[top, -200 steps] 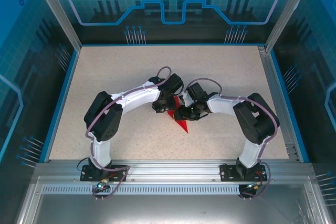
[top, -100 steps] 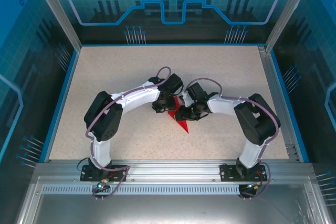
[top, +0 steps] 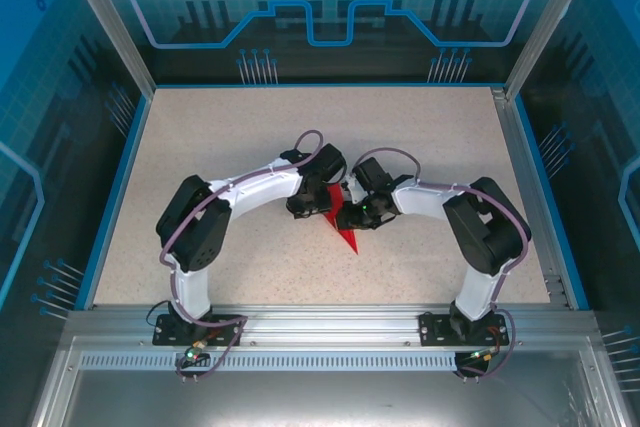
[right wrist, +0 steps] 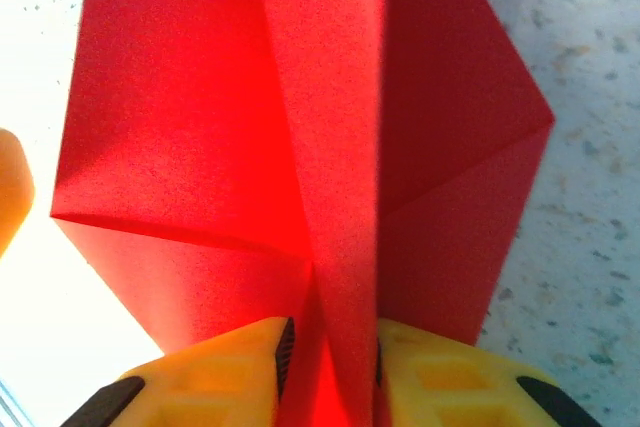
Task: Fold a paper plane with a square sheet of paper (pick it up from the middle)
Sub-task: Move the paper plane to the top-center of the table.
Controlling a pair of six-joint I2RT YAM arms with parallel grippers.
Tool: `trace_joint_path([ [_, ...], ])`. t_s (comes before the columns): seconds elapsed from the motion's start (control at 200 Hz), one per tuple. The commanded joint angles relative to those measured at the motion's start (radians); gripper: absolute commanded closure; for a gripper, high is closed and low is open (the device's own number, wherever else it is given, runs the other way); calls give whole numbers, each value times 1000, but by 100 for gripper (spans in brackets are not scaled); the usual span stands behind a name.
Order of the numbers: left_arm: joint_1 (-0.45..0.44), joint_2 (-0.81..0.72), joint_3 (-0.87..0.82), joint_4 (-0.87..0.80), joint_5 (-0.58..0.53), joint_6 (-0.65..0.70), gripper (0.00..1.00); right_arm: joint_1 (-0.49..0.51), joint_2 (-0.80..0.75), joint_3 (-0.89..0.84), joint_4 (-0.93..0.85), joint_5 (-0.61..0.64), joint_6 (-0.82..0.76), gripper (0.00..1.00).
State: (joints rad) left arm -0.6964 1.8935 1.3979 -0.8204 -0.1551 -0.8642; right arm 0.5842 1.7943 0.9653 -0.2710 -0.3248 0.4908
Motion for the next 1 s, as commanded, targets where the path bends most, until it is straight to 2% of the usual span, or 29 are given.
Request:
trace_joint_path([
  [0.0,2,-75,-20,8,-59,-31,56,36,26,42,-50,23,-19,79],
  [0.105,8,-111,-40,-1,-94,-52,56,44,2,68,-85,65,-6,85],
  [0.205,20,-164,-78,1,-134,-83,56,47,-19,118,-165,168,12,91],
  [0.33,43,-226,-137,16,-168,-122,55,49,-33,185,-239,301,29,92],
  [0.465,70,-267,-185,33,-176,-142,55,45,35,314,-357,453,62,92],
  [0.74,93,-283,-218,39,-165,-138,54,25,206,512,-442,473,104,90],
  [0.995,106,-292,-242,55,-160,-137,54,22,273,553,-460,468,120,87],
])
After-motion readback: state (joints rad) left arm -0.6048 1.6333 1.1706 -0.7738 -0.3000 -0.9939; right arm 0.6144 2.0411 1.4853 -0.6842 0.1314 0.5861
